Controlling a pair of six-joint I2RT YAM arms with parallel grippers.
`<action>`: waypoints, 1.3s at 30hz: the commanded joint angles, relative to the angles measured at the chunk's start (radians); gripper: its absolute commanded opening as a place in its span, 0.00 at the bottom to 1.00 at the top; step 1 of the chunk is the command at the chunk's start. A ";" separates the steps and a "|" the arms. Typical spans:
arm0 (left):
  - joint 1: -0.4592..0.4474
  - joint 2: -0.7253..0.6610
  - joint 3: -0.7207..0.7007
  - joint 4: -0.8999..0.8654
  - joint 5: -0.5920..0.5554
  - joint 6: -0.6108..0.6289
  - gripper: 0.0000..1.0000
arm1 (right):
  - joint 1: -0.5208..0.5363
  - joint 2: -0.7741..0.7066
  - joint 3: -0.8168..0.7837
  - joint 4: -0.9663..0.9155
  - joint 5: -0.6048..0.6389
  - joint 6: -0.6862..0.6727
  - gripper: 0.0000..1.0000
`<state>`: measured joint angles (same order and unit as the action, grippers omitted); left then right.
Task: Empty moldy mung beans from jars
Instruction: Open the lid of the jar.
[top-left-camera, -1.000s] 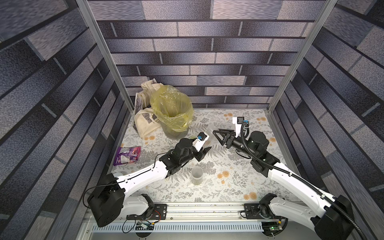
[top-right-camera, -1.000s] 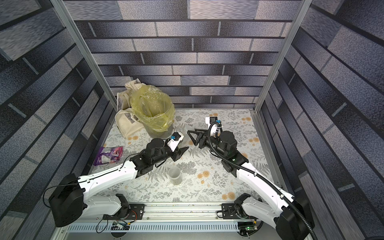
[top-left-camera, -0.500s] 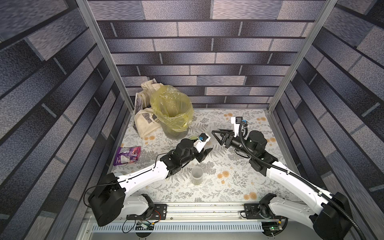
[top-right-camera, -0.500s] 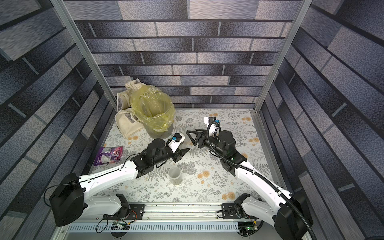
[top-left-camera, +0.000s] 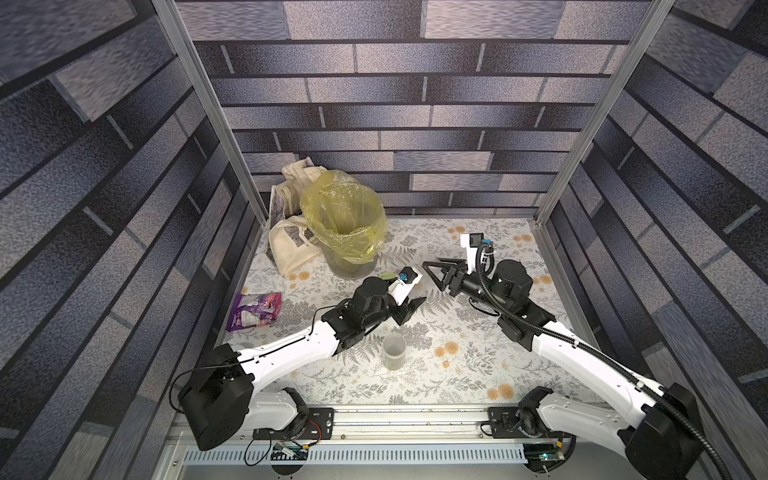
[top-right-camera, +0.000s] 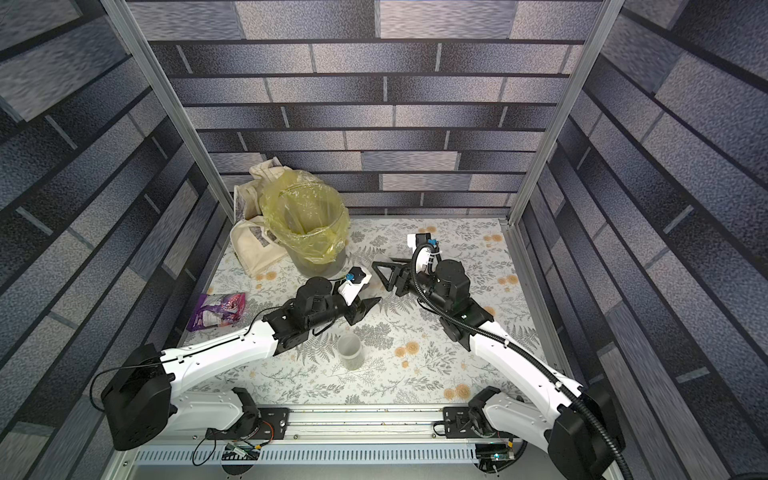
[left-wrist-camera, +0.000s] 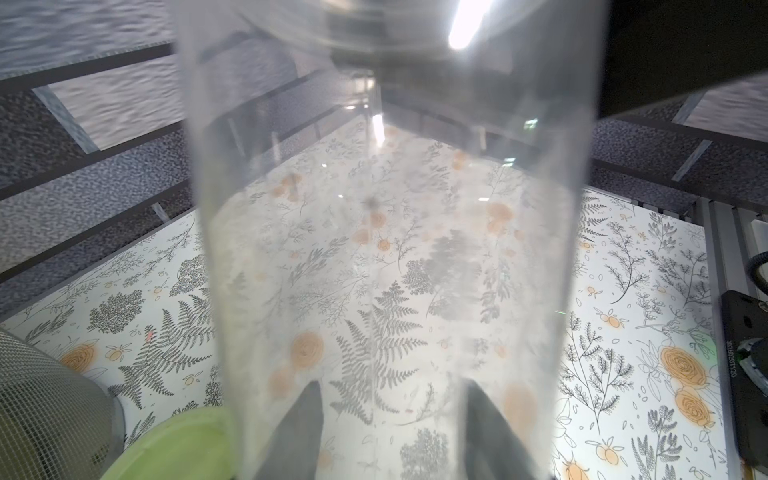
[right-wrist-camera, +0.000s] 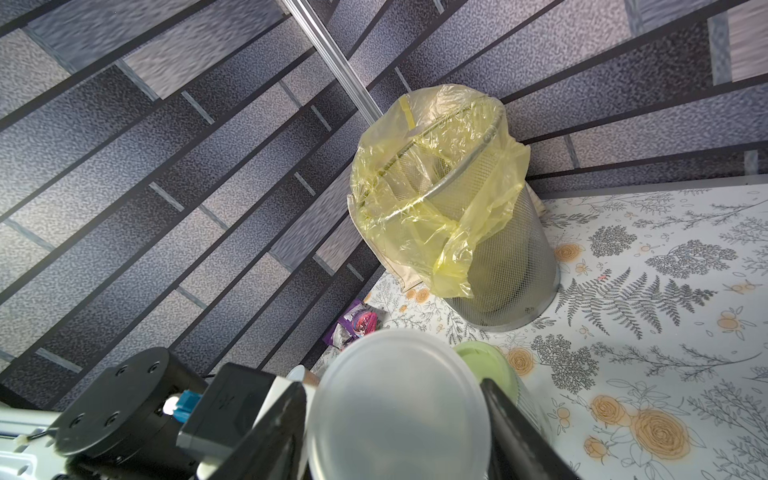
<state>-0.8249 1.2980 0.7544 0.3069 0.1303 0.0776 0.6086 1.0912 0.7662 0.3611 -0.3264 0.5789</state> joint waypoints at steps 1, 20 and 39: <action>-0.005 0.014 0.023 -0.014 0.044 0.025 0.52 | 0.008 0.005 0.038 0.028 -0.045 -0.015 0.64; 0.033 -0.025 0.031 -0.113 0.215 0.110 0.51 | 0.002 -0.037 -0.015 0.075 -0.044 -0.070 0.60; 0.046 -0.020 0.014 -0.099 0.229 0.124 0.52 | -0.081 0.055 -0.011 0.184 -0.237 0.004 0.52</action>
<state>-0.7837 1.2938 0.7692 0.1951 0.3870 0.2031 0.5350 1.1362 0.7502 0.4751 -0.5259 0.5629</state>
